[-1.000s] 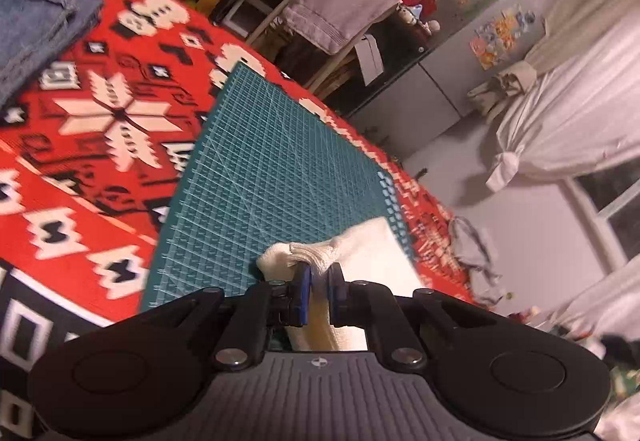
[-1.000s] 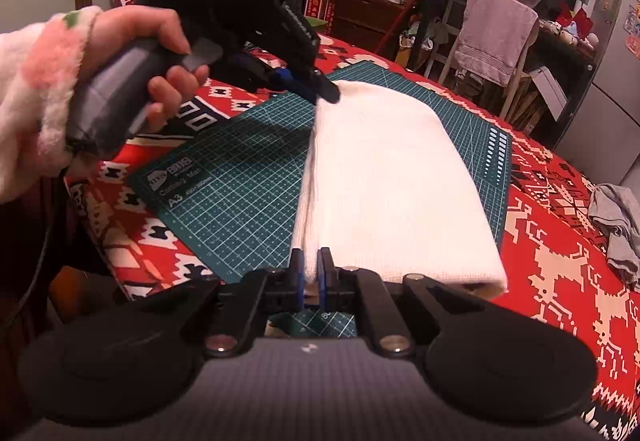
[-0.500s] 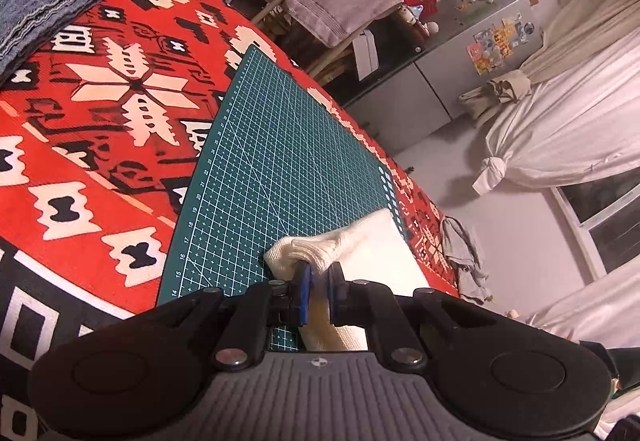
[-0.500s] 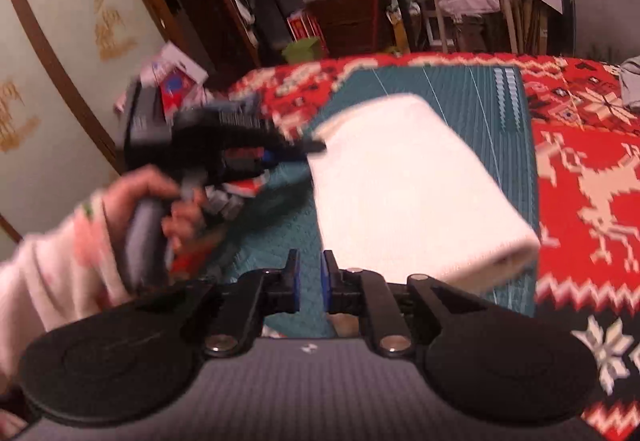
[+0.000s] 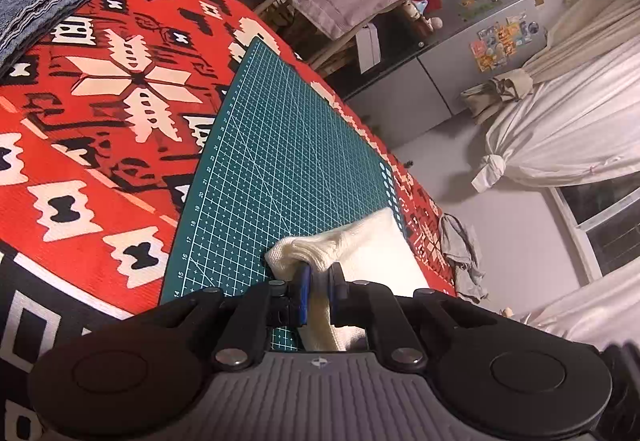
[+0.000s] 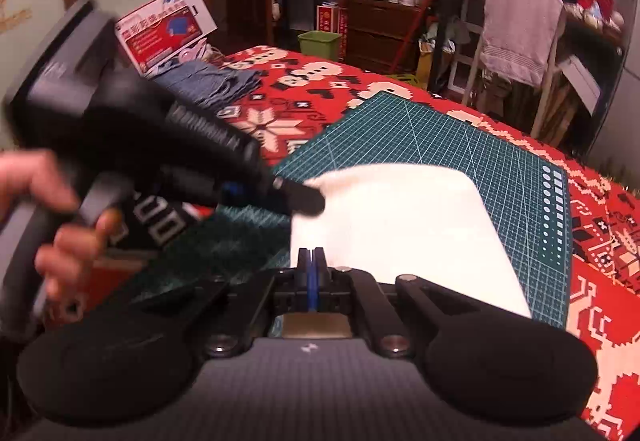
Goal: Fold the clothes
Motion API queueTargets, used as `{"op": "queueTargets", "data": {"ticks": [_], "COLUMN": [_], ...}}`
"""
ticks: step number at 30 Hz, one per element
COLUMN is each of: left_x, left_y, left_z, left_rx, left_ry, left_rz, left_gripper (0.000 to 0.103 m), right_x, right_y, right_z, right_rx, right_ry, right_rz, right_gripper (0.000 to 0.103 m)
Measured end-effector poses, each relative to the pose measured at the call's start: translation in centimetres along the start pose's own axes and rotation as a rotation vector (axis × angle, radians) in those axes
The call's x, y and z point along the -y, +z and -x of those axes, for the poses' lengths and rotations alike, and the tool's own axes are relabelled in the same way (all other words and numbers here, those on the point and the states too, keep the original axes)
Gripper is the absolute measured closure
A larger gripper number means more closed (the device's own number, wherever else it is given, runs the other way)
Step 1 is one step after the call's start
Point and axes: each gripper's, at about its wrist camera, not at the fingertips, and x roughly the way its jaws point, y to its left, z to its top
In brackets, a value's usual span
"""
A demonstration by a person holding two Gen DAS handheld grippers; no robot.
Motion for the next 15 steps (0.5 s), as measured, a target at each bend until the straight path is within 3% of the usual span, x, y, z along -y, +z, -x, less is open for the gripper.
{"op": "queueTargets", "data": {"ticks": [15], "left_x": [-0.1], "left_y": [0.2], "left_z": [-0.1], "left_rx": [-0.010], "left_ry": [-0.001], "left_rz": [-0.001], "left_gripper": [0.094], "right_x": [-0.2], "right_y": [-5.8], "right_z": [6.8], "right_rx": [-0.069], "right_ry": [0.008], "right_rz": [-0.048], "right_gripper": [0.103]}}
